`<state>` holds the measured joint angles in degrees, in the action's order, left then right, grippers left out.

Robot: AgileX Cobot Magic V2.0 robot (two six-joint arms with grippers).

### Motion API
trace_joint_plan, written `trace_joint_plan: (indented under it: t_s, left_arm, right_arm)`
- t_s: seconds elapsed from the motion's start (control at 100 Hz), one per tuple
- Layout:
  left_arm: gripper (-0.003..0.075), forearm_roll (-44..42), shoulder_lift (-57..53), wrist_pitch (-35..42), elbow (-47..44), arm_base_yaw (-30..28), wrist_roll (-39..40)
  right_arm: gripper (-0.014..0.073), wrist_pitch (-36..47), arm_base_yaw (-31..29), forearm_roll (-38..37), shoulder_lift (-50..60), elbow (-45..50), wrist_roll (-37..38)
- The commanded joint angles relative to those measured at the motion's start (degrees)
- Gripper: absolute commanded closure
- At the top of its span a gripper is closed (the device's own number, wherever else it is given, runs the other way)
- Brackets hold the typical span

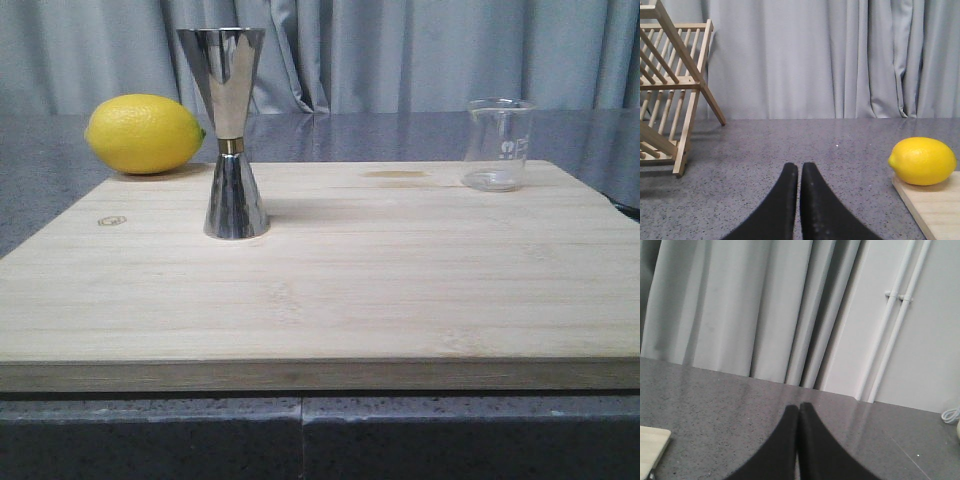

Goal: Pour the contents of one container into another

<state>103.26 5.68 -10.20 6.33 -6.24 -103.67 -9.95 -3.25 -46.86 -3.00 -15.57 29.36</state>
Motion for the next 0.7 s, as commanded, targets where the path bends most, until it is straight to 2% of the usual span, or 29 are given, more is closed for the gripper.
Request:
trace_joint_plan:
  t_s: [0.0,0.32,0.37,0.41,0.47,0.54,0.6,0.69]
  left_arm:
    - [0.0739,1.4,0.6,-1.2,1.5,-0.1,0.5]
    - [0.0739,1.0,0.3,-1.4,1.5,0.1,0.5]
    - [0.0739,-3.0,-0.5,-3.6,1.5,0.1,1.5]
    - [0.0739,-10.3,-1.2,-6.4,1.8,0.1,2.7]
    - [0.0739,-20.4,-2.1,-10.9,2.5,0.1,9.0]
    - [0.0739,-27.7,-2.9,-13.4,3.1,0.1,19.1]
    - [0.0739,-30.8,-3.0,-12.6,3.1,0.1,27.2]
    - [0.0738,-29.8,-3.0,-9.0,3.1,0.1,30.3]
  right_arm:
    - [0.0666,3.0,-0.2,-0.4,-0.8,-1.4,-0.3]
    - [0.0666,3.0,-0.2,-0.4,-0.8,-1.4,-0.3]
    - [0.0666,3.0,-0.2,-0.4,-0.8,-1.4,-0.3]
    - [0.0666,3.0,-0.2,-0.4,-0.8,-1.4,-0.3]
    - [0.0666,3.0,-0.2,-0.4,-0.8,-1.4,-0.3]
    - [0.0666,3.0,-0.2,-0.4,-0.8,-1.4,-0.3]
    - [0.0666,3.0,-0.2,-0.4,-0.8,-1.4,-0.3]
    - [0.0666,3.0,-0.2,-0.4,-0.8,-1.4,-0.3]
